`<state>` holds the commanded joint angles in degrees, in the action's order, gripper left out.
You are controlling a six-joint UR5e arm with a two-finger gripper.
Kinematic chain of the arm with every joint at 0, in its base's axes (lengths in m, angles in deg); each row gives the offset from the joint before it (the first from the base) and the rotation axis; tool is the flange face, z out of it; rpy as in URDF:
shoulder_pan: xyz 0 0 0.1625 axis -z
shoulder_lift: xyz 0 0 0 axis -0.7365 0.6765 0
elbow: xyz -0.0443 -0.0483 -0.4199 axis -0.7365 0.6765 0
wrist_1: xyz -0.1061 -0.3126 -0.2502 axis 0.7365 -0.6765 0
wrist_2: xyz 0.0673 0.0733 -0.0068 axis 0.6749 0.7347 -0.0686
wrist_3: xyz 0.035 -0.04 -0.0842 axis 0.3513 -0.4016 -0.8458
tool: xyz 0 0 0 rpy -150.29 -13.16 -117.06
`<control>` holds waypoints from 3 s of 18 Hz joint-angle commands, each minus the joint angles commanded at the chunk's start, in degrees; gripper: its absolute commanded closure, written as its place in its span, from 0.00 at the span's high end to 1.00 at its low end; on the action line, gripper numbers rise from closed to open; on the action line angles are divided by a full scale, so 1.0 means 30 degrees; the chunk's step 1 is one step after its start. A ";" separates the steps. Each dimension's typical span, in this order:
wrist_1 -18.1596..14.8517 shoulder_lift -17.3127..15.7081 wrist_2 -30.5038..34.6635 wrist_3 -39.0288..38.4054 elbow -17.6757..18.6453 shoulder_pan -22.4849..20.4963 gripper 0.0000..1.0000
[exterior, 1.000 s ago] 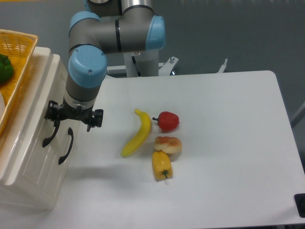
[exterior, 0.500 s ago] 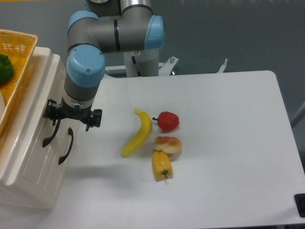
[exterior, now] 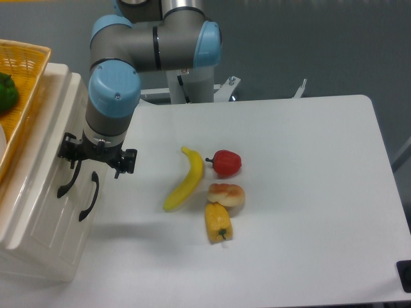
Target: Slide the top white drawer open
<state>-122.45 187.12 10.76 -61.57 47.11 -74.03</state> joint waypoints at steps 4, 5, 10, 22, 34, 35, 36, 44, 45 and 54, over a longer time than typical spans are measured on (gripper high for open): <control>0.0000 0.0118 -0.0030 0.0000 0.0029 0.0146 1.00; 0.0000 0.0118 -0.0059 0.0000 0.0000 0.0146 1.00; -0.0030 0.0118 -0.0088 0.0000 0.0000 0.0146 1.00; 0.0029 0.0089 0.0644 0.0029 0.0000 0.0030 1.00; -0.0117 0.0001 0.1465 0.0879 0.0000 -0.0350 1.00; -0.0117 0.0001 0.1465 0.0908 0.0000 -0.0468 1.00; -0.0117 -0.0028 0.1465 0.0908 0.0000 -0.0527 1.00; -0.0088 -0.0028 0.1668 0.0937 -0.0059 -0.0937 1.00; -0.0117 -0.0057 0.1786 0.0937 -0.0059 -0.1024 1.00; -0.0381 -0.0116 0.1845 0.2372 -0.0059 -0.2078 1.00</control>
<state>-123.59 186.78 16.30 -54.46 46.93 -80.27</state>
